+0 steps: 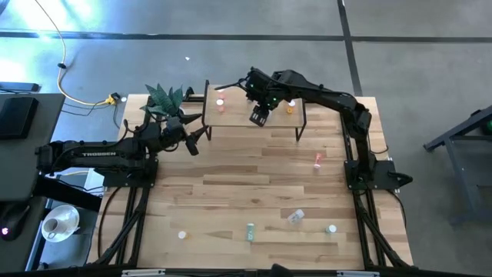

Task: Pick and place medicine bottles onto shelf by color
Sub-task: Adjust the bottom transparent pill bottle on the shelf

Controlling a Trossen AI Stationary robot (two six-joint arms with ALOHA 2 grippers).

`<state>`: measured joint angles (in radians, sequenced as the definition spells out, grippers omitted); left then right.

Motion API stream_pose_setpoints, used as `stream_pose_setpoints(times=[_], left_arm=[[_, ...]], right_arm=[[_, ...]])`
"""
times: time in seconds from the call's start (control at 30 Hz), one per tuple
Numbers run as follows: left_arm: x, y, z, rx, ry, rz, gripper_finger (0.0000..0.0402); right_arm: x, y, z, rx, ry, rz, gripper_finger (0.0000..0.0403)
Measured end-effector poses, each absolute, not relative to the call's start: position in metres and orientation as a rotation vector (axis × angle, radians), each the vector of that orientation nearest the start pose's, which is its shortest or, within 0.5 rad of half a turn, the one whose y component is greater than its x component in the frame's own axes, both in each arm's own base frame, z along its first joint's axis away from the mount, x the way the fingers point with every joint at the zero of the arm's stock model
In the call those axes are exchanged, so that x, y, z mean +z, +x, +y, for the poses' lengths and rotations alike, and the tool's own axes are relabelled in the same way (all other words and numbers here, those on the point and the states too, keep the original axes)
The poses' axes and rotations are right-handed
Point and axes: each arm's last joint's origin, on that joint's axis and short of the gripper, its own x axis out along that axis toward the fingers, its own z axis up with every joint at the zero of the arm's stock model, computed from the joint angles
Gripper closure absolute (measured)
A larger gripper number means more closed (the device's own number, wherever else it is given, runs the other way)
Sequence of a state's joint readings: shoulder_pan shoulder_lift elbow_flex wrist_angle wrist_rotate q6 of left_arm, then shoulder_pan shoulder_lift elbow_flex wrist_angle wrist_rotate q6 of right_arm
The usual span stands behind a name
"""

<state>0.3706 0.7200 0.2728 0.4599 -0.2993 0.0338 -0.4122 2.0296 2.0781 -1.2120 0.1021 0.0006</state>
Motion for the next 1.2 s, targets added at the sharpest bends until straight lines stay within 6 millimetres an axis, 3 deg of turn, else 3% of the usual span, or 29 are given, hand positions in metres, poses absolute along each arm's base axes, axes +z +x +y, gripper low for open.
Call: stream_pose_setpoints(times=[0.27,0.63,0.9,1.2], left_arm=[[0.227,0.15,0.067,0.67,0.036,-0.001,0.0159],[0.227,0.15,0.067,0.67,0.033,-0.002,0.0159],[0.227,0.15,0.067,0.67,0.029,-0.003,0.0159],[0.227,0.15,0.067,0.67,0.029,-0.003,0.0159]], right_arm=[[0.325,0.384,-0.167,-0.429,0.155,1.142,0.024],[0.323,0.388,-0.15,-0.295,0.207,1.159,0.024],[0.322,0.383,-0.15,-0.424,0.188,1.213,0.024],[0.321,0.381,-0.15,-0.427,0.192,1.236,0.024]])
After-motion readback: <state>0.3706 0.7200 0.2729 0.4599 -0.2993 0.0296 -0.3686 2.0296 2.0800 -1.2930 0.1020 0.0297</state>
